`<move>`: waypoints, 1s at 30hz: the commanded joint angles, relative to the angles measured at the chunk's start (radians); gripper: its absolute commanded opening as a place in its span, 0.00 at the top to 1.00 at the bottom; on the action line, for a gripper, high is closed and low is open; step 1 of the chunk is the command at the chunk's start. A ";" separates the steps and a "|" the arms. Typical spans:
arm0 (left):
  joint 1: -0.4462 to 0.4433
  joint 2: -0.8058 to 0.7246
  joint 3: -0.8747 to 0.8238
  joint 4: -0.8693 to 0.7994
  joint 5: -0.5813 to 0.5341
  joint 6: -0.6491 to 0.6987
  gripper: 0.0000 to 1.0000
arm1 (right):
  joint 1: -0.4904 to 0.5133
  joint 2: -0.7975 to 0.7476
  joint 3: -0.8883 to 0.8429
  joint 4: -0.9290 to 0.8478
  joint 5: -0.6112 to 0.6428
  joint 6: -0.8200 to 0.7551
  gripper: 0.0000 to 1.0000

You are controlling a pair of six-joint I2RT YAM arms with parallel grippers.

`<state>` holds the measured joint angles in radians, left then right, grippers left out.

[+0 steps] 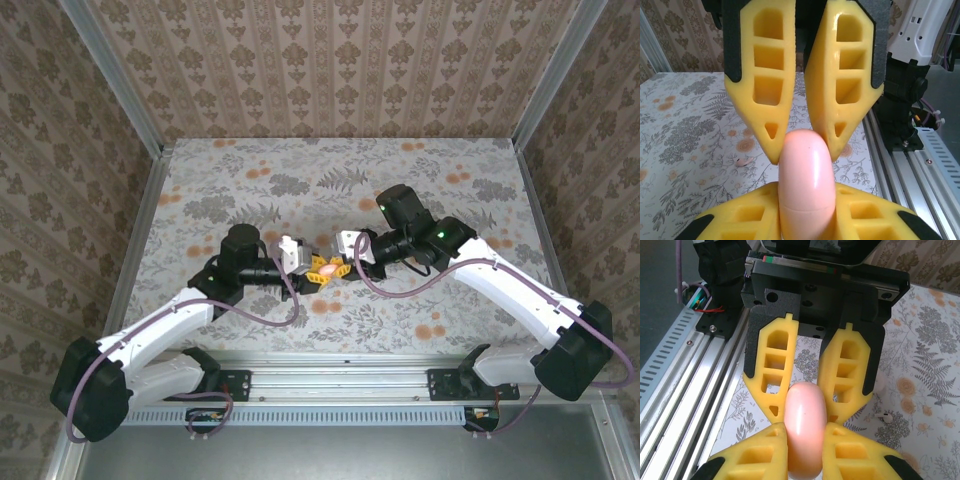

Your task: Insert the wireless bluetooth earbuds into the charging case

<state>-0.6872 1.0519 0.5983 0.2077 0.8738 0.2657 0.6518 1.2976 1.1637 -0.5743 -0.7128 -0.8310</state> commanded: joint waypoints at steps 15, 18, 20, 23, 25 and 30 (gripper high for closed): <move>-0.011 -0.016 0.027 -0.036 -0.008 0.019 0.81 | -0.004 -0.021 0.023 0.033 -0.033 0.021 0.83; -0.012 -0.021 0.029 -0.039 -0.014 0.023 0.81 | -0.005 -0.024 0.022 0.034 -0.025 0.032 0.74; -0.012 -0.023 0.029 -0.035 -0.016 0.021 0.81 | -0.004 -0.023 0.017 0.034 -0.026 0.038 0.64; -0.012 -0.024 0.028 -0.025 -0.016 0.014 0.81 | -0.004 -0.021 0.008 0.069 -0.022 0.051 0.61; -0.012 -0.023 0.028 -0.018 -0.016 0.008 0.81 | -0.004 -0.024 0.000 0.086 0.000 0.063 0.61; -0.012 -0.034 0.026 -0.017 -0.018 0.003 0.81 | -0.007 -0.025 -0.002 0.093 0.045 0.073 0.61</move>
<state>-0.6941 1.0424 0.5999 0.1928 0.8410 0.2760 0.6479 1.2957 1.1637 -0.5190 -0.7033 -0.7773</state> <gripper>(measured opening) 0.202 0.391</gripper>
